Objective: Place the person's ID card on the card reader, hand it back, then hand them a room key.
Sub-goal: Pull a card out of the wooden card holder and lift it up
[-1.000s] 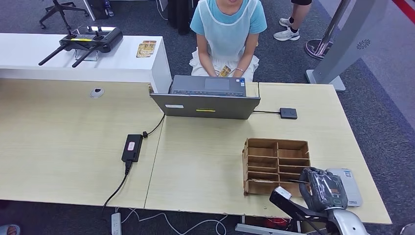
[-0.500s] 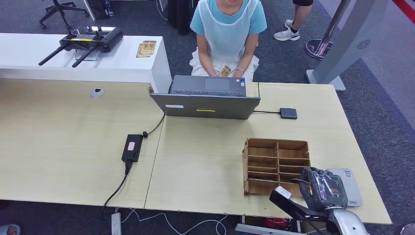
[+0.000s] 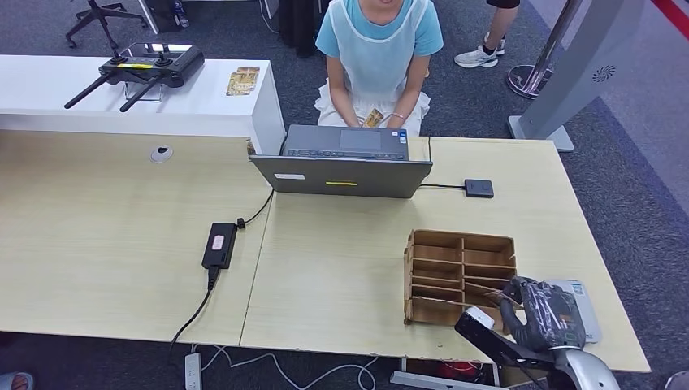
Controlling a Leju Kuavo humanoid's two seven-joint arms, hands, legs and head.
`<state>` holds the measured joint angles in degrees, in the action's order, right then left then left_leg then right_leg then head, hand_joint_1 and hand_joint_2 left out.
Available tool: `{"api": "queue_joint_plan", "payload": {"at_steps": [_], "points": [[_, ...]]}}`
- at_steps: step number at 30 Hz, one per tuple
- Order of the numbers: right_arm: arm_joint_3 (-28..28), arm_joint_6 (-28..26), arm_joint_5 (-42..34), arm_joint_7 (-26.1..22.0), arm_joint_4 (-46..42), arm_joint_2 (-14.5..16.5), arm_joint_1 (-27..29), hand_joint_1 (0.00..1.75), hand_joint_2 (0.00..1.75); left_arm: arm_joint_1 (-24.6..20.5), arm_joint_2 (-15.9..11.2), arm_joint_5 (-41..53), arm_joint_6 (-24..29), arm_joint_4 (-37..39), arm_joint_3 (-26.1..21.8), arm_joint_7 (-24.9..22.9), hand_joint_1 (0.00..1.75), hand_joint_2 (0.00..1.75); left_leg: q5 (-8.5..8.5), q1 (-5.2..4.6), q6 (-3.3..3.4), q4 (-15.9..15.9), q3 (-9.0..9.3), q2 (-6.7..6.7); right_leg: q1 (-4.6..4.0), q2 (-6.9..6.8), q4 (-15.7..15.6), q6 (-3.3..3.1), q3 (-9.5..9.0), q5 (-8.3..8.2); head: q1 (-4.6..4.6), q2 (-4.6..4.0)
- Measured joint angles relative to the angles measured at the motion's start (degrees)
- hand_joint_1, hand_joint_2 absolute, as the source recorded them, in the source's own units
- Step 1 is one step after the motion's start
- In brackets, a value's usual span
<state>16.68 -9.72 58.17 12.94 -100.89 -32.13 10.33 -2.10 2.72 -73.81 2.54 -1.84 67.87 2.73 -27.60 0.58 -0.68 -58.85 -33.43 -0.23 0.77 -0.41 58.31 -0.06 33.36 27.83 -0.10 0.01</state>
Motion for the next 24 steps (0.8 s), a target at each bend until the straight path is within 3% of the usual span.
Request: {"api": "queue_joint_plan", "payload": {"at_steps": [9,18,24], "points": [[-2.2,-1.1,-5.3,-3.9,-2.2,0.0,1.7,1.57,1.75,0.0,-0.1,-0.3,0.0,0.0,0.2,0.4,0.0,0.0,0.0,0.0,0.0,0.0,0.0,0.0,0.0,0.01,0.0,0.0,0.0,0.0,0.01,0.0],[-3.8,1.9,-23.6,-20.7,-5.2,0.0,1.8,1.48,1.75,0.0,-0.3,-0.6,0.1,0.0,1.2,1.2,0.0,0.0,0.0,0.0,0.0,0.0,0.01,0.01,0.0,0.02,0.0,0.0,0.0,0.0,-0.01,0.01],[-4.6,6.1,-30.0,-27.8,-5.8,0.0,0.4,1.52,1.75,0.0,-0.6,-0.8,0.2,-0.1,1.5,1.7,0.0,0.0,0.0,0.0,0.0,0.0,0.01,0.01,0.0,0.02,0.0,0.0,-0.02,-0.01,0.01,0.01]]}}
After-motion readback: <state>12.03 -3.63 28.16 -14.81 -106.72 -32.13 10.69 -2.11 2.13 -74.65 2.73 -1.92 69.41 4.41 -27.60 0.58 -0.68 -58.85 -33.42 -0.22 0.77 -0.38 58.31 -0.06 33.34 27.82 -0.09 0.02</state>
